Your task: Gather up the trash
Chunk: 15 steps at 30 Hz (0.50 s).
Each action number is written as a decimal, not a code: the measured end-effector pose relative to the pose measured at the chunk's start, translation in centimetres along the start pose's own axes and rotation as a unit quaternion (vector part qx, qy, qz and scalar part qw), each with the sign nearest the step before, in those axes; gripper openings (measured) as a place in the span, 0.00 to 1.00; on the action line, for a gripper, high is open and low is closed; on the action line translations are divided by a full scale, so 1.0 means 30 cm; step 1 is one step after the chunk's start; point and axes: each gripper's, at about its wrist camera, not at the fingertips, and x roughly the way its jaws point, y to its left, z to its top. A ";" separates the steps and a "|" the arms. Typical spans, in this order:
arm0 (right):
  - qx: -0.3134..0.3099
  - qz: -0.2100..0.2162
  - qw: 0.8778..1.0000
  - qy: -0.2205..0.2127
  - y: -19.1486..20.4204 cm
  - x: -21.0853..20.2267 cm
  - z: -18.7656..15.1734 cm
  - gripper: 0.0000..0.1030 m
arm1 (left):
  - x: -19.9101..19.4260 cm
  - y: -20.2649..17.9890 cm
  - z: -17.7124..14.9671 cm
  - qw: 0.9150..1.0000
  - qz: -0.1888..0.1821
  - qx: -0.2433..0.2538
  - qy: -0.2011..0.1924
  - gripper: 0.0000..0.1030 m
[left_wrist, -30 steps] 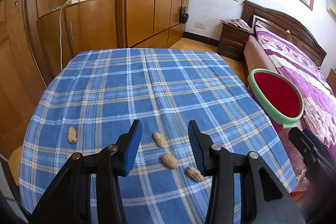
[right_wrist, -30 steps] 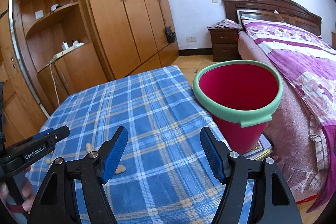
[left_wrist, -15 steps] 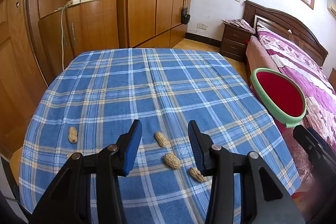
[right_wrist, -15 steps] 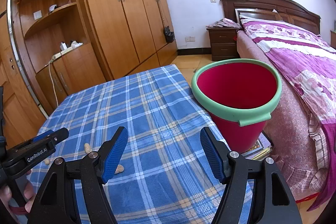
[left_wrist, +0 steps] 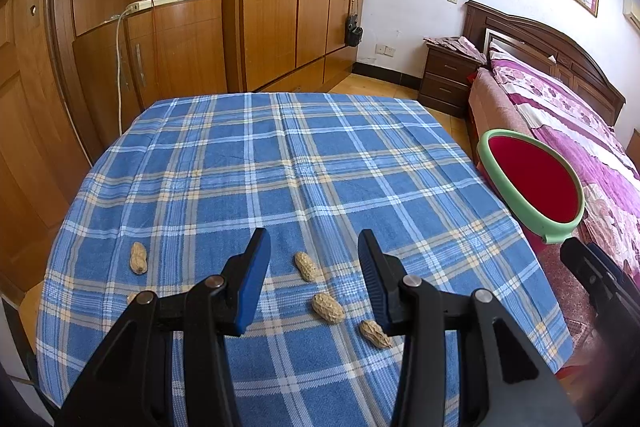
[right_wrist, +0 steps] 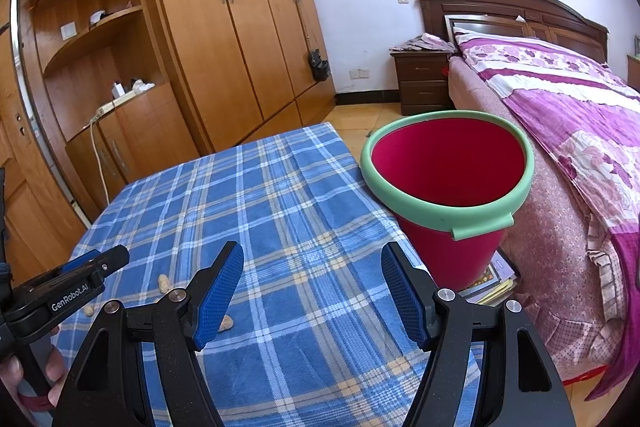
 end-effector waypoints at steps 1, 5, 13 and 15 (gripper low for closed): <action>0.000 0.000 1.000 0.000 -0.001 0.000 0.000 0.71 | 0.000 0.000 0.001 1.000 0.000 0.000 0.000 0.44; -0.001 0.000 1.000 0.001 -0.002 0.001 0.000 0.71 | 0.001 0.000 0.002 1.000 0.000 0.000 0.000 0.44; 0.000 0.000 1.000 0.000 -0.001 0.000 0.001 0.71 | 0.001 -0.001 0.002 1.000 -0.001 -0.001 0.001 0.44; 0.000 0.000 1.000 0.001 -0.001 0.000 0.001 0.71 | 0.003 -0.001 0.002 1.000 -0.001 0.000 0.001 0.44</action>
